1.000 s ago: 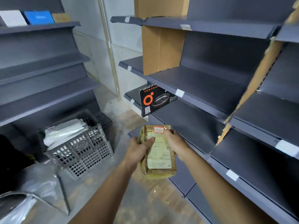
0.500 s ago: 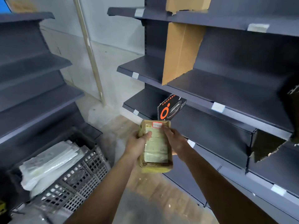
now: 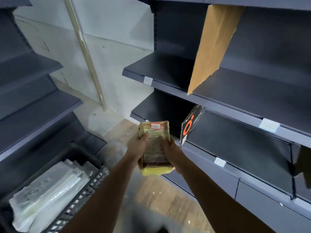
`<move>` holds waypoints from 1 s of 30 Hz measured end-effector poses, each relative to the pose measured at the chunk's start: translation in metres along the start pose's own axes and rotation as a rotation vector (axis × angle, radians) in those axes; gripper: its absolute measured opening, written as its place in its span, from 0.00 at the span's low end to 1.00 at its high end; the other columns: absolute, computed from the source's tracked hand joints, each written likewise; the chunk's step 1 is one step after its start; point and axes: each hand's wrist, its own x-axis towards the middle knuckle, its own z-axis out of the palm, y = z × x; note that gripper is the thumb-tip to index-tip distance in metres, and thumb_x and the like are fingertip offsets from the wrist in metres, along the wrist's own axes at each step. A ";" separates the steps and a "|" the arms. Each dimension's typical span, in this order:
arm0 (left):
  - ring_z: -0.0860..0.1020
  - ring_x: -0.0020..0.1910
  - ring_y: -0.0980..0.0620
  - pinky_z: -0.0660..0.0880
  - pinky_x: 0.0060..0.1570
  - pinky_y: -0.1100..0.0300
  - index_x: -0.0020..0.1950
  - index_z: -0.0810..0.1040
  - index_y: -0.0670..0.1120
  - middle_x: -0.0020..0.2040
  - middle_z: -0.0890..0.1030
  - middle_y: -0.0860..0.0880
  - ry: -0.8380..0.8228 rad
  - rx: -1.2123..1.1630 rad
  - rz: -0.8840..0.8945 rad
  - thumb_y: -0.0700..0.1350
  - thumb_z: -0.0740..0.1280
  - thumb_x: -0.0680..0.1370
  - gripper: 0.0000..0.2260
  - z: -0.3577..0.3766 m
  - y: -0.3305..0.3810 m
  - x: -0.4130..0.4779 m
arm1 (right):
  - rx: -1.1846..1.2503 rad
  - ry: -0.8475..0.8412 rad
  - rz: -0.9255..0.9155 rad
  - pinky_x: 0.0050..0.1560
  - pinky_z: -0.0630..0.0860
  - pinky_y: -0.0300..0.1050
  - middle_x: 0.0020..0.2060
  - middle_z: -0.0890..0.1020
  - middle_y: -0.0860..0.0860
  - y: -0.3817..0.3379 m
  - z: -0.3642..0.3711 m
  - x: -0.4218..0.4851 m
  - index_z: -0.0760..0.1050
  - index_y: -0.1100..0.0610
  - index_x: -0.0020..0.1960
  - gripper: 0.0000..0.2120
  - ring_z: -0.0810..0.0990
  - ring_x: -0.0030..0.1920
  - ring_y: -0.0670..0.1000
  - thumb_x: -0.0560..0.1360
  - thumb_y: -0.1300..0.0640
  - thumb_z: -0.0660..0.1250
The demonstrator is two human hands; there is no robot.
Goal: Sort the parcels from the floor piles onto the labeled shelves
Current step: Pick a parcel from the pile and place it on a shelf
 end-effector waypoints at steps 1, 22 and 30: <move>0.81 0.53 0.42 0.78 0.57 0.48 0.57 0.78 0.44 0.53 0.82 0.43 0.002 0.025 -0.024 0.54 0.60 0.82 0.15 -0.002 0.001 0.010 | -0.009 -0.011 0.008 0.62 0.76 0.56 0.61 0.78 0.56 -0.002 0.003 0.010 0.64 0.52 0.70 0.33 0.78 0.59 0.59 0.73 0.32 0.57; 0.78 0.39 0.46 0.70 0.37 0.58 0.45 0.81 0.38 0.38 0.80 0.44 0.005 0.653 0.131 0.55 0.54 0.83 0.25 0.008 -0.013 0.178 | -0.113 0.322 0.166 0.57 0.73 0.50 0.61 0.76 0.61 -0.012 0.024 0.146 0.69 0.57 0.69 0.22 0.76 0.59 0.61 0.83 0.44 0.54; 0.76 0.37 0.47 0.67 0.29 0.58 0.55 0.74 0.37 0.47 0.81 0.43 -0.075 0.405 0.107 0.51 0.64 0.80 0.17 0.025 -0.005 0.230 | -0.252 0.393 0.283 0.65 0.71 0.56 0.64 0.66 0.62 -0.013 0.021 0.192 0.61 0.49 0.76 0.28 0.71 0.62 0.67 0.80 0.37 0.52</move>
